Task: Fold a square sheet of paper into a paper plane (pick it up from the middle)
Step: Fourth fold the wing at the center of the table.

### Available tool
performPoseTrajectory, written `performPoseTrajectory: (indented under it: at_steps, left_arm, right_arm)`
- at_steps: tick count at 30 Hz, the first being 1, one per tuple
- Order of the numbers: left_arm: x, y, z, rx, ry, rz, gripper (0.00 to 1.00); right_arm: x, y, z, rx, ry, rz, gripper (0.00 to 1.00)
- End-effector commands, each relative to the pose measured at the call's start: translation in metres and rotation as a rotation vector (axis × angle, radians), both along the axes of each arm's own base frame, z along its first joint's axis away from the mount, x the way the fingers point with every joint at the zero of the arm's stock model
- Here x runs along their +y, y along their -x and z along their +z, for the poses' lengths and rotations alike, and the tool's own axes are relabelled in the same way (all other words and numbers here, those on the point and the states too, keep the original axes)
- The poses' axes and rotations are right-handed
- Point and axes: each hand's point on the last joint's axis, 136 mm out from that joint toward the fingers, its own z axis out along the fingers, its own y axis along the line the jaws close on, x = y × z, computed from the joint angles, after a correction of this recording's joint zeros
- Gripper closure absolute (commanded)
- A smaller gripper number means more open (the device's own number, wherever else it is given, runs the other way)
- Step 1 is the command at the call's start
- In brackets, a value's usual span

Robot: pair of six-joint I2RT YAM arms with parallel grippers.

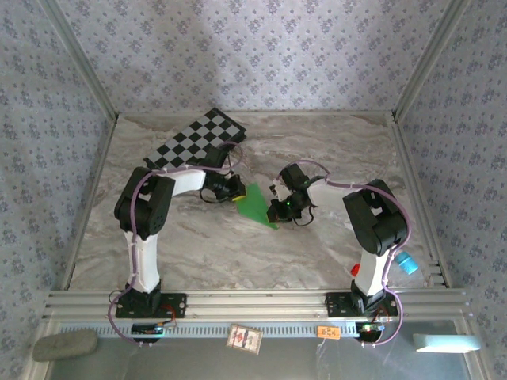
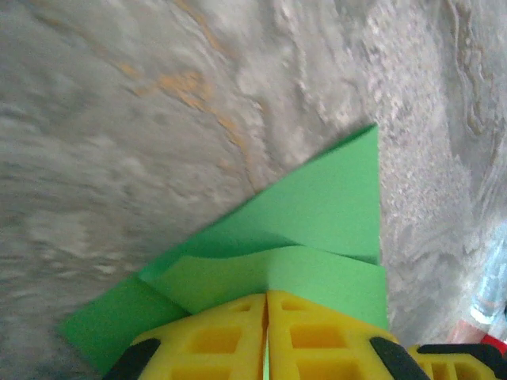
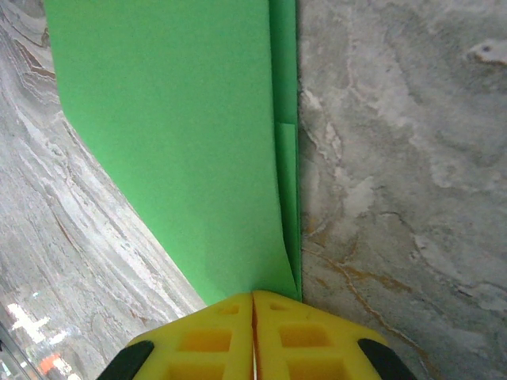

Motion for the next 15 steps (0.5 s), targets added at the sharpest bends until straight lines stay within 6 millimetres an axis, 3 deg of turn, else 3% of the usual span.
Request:
performPoseTrajectory:
  at_steps: [1, 10, 15]
  left_arm:
    - [0.06, -0.022, -0.03, -0.01, -0.226, 0.135, 0.91]
    - [0.074, -0.042, -0.01, -0.056, -0.282, 0.165, 0.91]
    - [0.073, -0.045, 0.016, -0.101, -0.26, 0.175, 0.91]
  right_arm:
    - [-0.056, 0.049, -0.049, 0.193, 0.261, -0.021, 0.9]
    - [-0.056, 0.049, -0.048, 0.188, 0.259, -0.024, 0.9]
    - [-0.053, 0.048, -0.047, 0.185, 0.254, -0.023, 0.9]
